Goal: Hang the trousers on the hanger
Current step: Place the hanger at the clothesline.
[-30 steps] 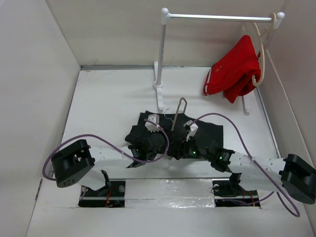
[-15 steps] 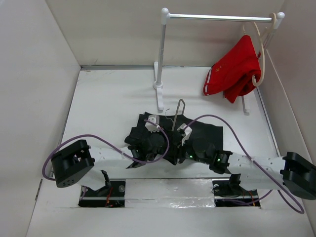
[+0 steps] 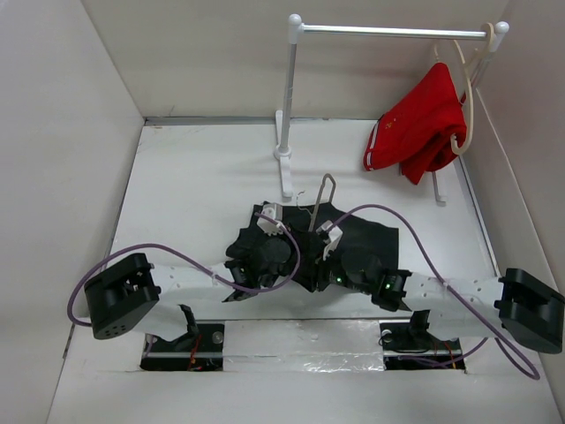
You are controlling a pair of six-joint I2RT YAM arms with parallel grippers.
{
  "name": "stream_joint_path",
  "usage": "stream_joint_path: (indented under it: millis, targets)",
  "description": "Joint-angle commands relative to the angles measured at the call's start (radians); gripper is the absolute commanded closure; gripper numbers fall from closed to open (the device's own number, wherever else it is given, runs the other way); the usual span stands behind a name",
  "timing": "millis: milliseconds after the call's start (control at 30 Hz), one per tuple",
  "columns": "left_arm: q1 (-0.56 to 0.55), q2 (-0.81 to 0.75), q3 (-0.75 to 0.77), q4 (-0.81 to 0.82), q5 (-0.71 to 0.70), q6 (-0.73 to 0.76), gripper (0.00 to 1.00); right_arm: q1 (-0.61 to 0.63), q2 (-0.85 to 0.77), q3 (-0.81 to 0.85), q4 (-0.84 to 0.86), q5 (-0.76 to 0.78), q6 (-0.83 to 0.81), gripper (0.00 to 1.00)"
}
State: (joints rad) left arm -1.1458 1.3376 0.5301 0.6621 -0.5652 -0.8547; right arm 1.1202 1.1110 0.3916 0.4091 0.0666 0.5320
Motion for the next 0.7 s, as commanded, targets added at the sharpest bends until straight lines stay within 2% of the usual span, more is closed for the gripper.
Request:
stream_joint_path:
  millis: [0, 67, 100, 200, 233, 267, 367, 433, 667]
  targets:
    - [-0.017, -0.066, 0.022, 0.079, -0.009, -0.006, 1.0, -0.002, 0.024, -0.008, 0.151, -0.001, 0.013, 0.69]
    - [-0.017, -0.068, 0.015, 0.09, -0.002, 0.005, 1.0, -0.002, 0.027, -0.008, 0.151, -0.002, 0.008, 0.8]
    - [-0.017, -0.068, 0.018, 0.085, 0.004, 0.011, 1.0, -0.002, 0.009, -0.008, 0.142, 0.007, 0.002, 0.92]
    - [-0.017, -0.067, 0.037, 0.042, 0.016, 0.04, 1.0, -0.002, -0.037, -0.048, 0.175, 0.038, 0.014, 1.0]
    - [-0.017, -0.072, 0.038, 0.041, 0.014, 0.048, 0.96, -0.002, -0.072, -0.062, 0.169, 0.044, 0.016, 1.0]
    - [-0.017, -0.074, 0.038, 0.039, 0.011, 0.054, 0.78, -0.002, -0.094, -0.065, 0.159, 0.05, 0.019, 1.0]
    - [-0.008, -0.094, 0.045, 0.024, 0.013, 0.082, 0.51, -0.002, -0.174, -0.085, 0.1, 0.058, 0.016, 1.0]
    - [0.014, -0.104, 0.05, 0.022, 0.013, 0.094, 0.48, -0.002, -0.2, -0.1, 0.102, 0.033, 0.014, 1.0]
    - [0.066, -0.098, 0.054, 0.033, 0.119, 0.103, 0.48, -0.002, -0.309, -0.181, 0.106, 0.01, 0.029, 1.0]
